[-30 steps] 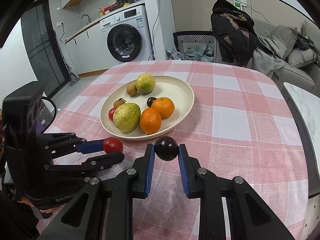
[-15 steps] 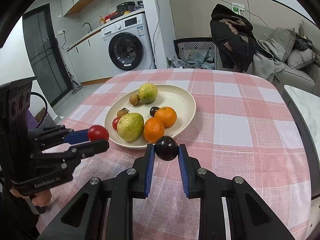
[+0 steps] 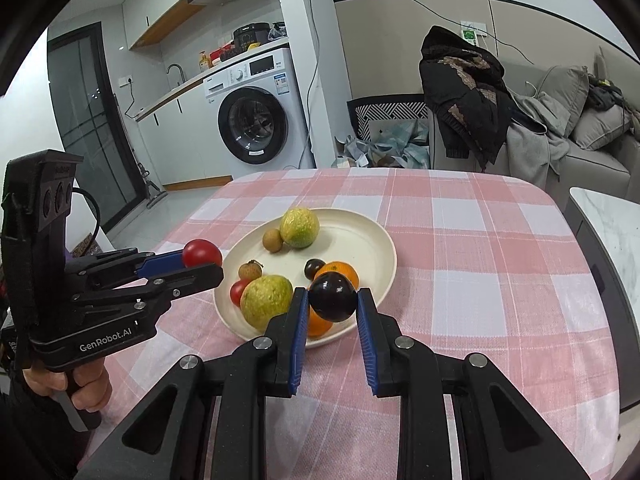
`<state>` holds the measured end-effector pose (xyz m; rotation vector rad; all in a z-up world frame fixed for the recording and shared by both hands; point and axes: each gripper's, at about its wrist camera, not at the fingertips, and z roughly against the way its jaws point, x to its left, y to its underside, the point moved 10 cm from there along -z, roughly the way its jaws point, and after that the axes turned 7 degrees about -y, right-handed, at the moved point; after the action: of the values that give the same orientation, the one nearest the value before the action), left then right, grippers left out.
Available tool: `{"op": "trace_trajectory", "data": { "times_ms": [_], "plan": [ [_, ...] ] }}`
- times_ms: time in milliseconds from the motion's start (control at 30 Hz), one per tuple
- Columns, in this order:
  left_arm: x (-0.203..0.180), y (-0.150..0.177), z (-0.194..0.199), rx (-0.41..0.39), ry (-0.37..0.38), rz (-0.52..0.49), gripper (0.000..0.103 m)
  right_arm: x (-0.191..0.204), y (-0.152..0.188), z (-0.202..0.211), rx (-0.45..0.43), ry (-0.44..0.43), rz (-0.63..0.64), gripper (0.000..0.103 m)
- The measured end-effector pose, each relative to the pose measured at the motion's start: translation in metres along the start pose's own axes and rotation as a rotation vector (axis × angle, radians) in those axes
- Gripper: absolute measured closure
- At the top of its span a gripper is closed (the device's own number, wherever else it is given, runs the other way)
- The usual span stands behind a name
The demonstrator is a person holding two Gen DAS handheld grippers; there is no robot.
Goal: Organize fruits
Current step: 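Carry the plum and tomato onto the cream plate and open both tools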
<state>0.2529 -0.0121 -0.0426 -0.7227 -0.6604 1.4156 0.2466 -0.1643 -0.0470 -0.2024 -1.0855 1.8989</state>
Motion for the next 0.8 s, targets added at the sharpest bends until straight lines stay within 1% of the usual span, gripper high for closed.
{"op": "trace_trajectory", "data": {
  "times_ms": [333, 800],
  "plan": [
    [0.003, -0.013, -0.025, 0.007, -0.002, 0.007, 0.079, -0.011, -0.010, -0.022, 0.011, 0.004, -0.042, 0.078],
    [0.011, -0.013, -0.072, 0.058, -0.020, 0.013, 0.079, -0.034, -0.009, -0.047, 0.033, 0.019, -0.094, 0.078]
  ]
}}
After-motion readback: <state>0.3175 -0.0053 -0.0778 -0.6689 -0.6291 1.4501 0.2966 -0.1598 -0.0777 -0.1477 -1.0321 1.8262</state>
